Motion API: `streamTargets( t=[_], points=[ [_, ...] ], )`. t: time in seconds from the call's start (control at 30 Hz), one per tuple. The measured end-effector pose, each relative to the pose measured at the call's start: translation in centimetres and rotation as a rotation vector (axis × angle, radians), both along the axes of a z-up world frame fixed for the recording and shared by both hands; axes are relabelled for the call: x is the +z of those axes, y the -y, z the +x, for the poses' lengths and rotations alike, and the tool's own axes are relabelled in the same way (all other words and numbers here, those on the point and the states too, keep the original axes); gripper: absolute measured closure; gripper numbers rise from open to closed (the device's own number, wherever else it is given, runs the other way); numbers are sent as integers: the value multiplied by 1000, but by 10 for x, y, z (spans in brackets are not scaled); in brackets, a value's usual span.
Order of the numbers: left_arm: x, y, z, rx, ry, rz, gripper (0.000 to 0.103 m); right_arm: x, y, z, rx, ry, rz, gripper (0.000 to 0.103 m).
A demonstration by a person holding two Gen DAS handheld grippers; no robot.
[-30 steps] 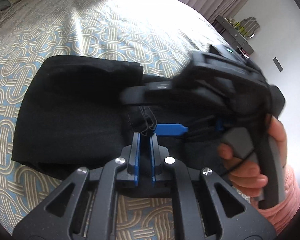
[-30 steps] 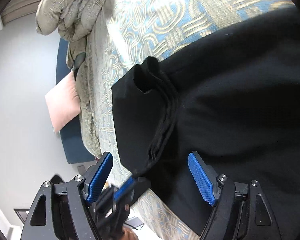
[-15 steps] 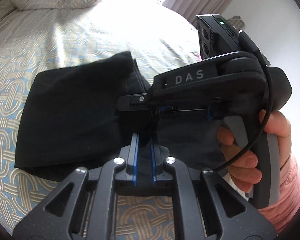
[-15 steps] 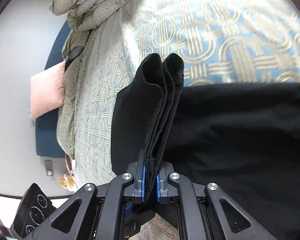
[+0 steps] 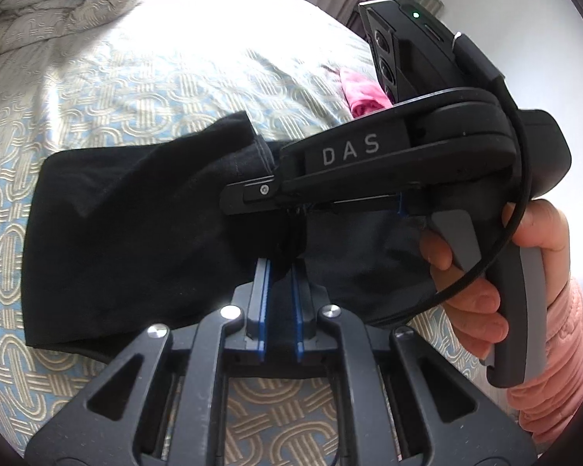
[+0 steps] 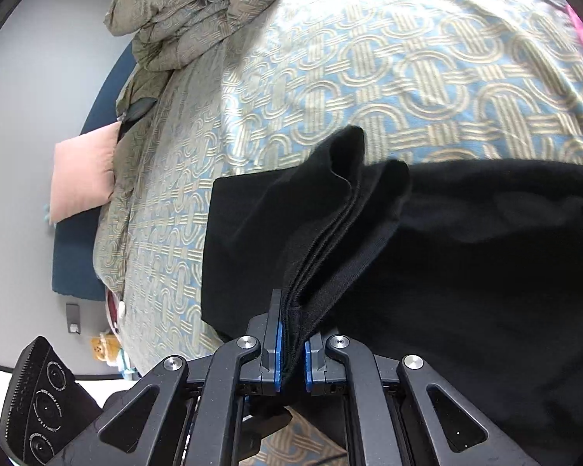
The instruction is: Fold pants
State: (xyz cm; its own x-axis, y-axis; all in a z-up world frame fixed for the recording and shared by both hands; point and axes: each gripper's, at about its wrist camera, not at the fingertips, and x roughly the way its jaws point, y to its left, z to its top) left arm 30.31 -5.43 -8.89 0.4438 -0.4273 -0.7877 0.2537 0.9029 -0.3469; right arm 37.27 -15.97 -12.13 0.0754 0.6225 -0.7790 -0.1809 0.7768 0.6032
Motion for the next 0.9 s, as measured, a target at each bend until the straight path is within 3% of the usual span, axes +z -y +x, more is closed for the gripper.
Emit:
streamTargets(
  t=[0.47,0.73,0.9],
  points=[
    [-23,9,16,-17,-83,-8,93,-31,31,-9,-65,-52,41,97],
    [-30,13,26,-36,-78,2,93,-13,28,-16,-28,49,-9,96],
    [-46,7,29,-4,-109,27,93,-54,42,-13,-68,-58,-51,90]
  ],
)
